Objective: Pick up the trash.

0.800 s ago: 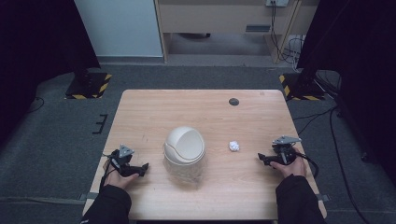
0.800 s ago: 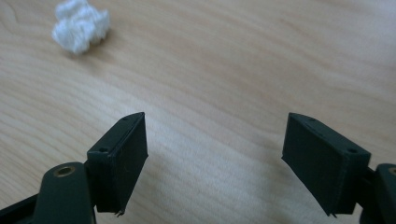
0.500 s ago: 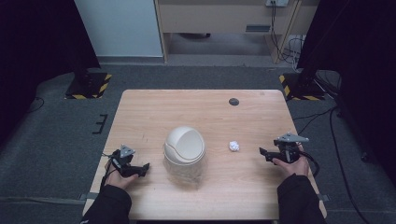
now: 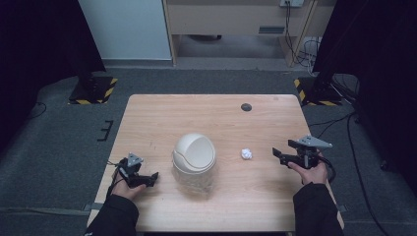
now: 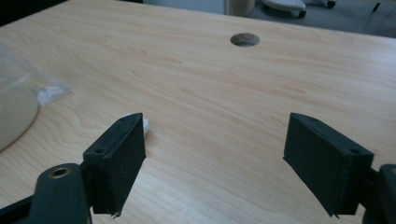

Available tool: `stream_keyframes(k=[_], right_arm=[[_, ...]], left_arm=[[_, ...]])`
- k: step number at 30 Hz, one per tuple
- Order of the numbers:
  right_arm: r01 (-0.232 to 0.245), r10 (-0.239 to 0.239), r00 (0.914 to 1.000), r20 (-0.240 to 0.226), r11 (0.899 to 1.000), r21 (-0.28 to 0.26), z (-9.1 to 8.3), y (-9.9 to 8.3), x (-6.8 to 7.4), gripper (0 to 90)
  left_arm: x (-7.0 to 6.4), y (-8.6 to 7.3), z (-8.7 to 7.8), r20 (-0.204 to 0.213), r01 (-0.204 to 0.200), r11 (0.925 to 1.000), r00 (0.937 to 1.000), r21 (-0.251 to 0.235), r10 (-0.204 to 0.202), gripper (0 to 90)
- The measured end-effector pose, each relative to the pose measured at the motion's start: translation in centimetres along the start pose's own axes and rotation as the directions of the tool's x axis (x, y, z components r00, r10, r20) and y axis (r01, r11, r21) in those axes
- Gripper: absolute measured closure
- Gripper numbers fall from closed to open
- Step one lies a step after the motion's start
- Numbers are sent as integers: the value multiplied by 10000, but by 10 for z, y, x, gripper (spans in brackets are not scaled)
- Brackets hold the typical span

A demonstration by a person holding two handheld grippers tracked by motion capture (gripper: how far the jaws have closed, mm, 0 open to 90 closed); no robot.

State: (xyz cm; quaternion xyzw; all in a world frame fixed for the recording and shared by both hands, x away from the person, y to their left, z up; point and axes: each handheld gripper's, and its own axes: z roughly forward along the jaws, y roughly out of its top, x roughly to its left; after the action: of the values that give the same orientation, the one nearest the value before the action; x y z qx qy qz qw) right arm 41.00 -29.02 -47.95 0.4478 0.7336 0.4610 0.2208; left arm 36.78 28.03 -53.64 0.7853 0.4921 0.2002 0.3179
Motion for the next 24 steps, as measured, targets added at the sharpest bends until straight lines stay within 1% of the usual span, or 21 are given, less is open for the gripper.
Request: stream_keyframes(k=[1, 2, 4, 6, 10, 16, 18, 19, 22, 24], right_arm=[[43, -44, 10000, -78, 9999, -159, -1, 5, 4, 202], [43, -44, 10000, -78, 9999, -159, -1, 5, 4, 202], [120, -129, 9996, -232, 9993, -354, -4, 12, 11, 206], [151, -164, 9995, -279, 9990, -431, -4, 14, 12, 206], [477, -504, 9980, -373, 9965, -690, -8, 26, 20, 195], [437, -482, 9980, -400, 9934, -1062, -16, 38, 26, 196], [485, -537, 9977, -403, 9916, -1201, -17, 42, 28, 196], [635, -702, 9964, -484, 9897, -1280, -19, 47, 31, 192], [750, -835, 9950, -556, 9872, -1404, -21, 52, 34, 192], [746, -893, 9928, -795, 9823, -1720, -23, 62, 39, 191]], left_arm=[[0, 0, 0, 5, -1, 10000, 10000, -3, 1, 0], [0, 0, 0, 16, -1, 10000, 10000, -1, 1, 0], [0, 0, 0, 22, -5, 10000, 10000, -3, 5, 0], [0, 0, 0, 22, -3, 10000, 10000, -3, 3, 0], [0, 0, 0, 24, -1, 10000, 10000, -5, 1, 0], [0, 0, 0, 27, -5, 10000, 10000, -4, 5, 0], [0, 0, 0, 26, -6, 10000, 10000, -2, 6, 0], [0, 0, 0, 24, -6, 10000, 10000, -5, 6, 0], [0, 0, 0, 25, -5, 10000, 10000, -6, 5, 0], [0, 0, 0, 26, -8, 10000, 10000, -3, 8, 0]])
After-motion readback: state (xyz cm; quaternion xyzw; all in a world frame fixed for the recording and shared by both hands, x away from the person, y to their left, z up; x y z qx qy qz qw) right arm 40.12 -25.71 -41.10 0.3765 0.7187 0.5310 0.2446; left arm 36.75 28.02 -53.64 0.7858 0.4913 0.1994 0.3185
